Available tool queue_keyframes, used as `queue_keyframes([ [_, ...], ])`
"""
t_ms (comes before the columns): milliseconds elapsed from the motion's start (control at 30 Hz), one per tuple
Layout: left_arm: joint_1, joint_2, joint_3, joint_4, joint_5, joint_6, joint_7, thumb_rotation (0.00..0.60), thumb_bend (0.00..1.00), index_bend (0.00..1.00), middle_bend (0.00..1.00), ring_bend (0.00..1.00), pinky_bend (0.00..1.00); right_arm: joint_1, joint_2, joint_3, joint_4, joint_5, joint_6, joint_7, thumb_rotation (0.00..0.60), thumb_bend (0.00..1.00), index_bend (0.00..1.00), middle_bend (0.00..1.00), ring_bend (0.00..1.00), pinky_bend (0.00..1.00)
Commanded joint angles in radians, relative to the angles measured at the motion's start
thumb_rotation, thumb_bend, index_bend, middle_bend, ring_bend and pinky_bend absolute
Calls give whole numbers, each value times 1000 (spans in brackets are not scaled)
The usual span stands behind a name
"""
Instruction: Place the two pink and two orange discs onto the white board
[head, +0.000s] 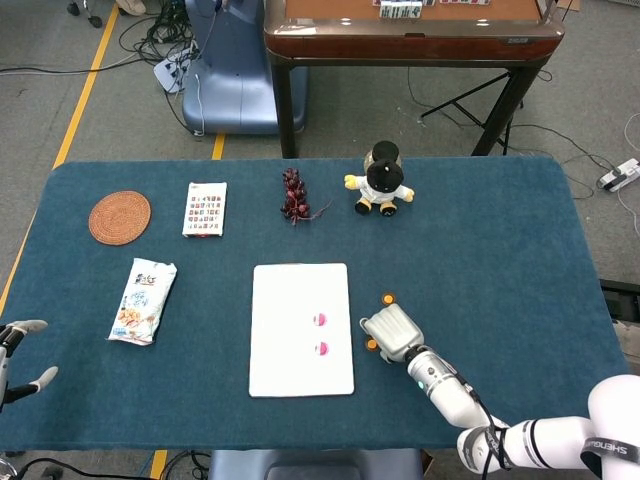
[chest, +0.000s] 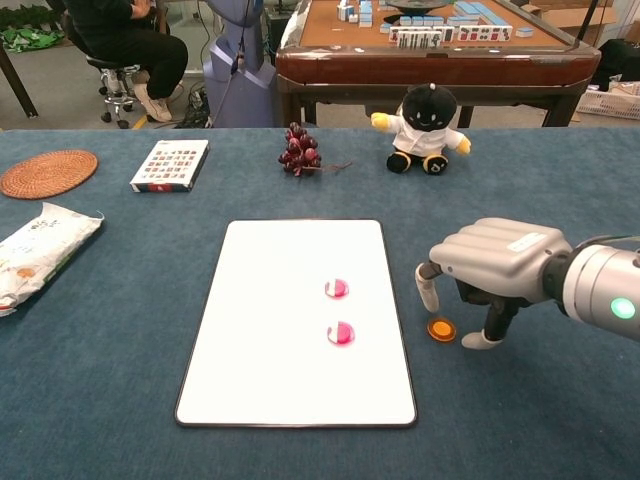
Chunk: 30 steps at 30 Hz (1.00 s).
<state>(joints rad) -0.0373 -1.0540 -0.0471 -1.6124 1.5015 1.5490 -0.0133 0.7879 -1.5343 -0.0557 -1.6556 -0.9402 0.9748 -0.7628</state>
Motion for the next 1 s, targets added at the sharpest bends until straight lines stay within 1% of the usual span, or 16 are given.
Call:
queue_keyframes([
  [33,0,0,0,0,1,0,1,600,165,403,380,340,484,0,-4,0,6,1,-6,-2,600,183,396,1000,1000,1000],
  [433,-1,1,2,-1,3,-3,-2,600,164,403,380,340,483,1,-28,6,32,-4,-20,3,600,189,396,1000,1000,1000],
  [633,-2,3,3,-3,4,-7,-8,600,165,403,380,340,483,-1,-42,8,47,-17,-22,11,600,237,422,1000,1000,1000],
  [700,-2,3,3,-3,4,-6,-8,600,165,403,380,340,484,-3,-44,10,49,-24,-21,17,600,282,442,1000,1000,1000],
  [800,-2,3,3,-4,5,-6,-7,600,165,403,380,340,484,-6,-43,11,50,-32,-20,23,600,316,466,1000,1000,1000],
  [1000,-3,2,5,-3,5,-10,-3,600,165,403,380,340,483,-11,-26,15,31,-37,-12,25,600,332,487,1000,1000,1000],
])
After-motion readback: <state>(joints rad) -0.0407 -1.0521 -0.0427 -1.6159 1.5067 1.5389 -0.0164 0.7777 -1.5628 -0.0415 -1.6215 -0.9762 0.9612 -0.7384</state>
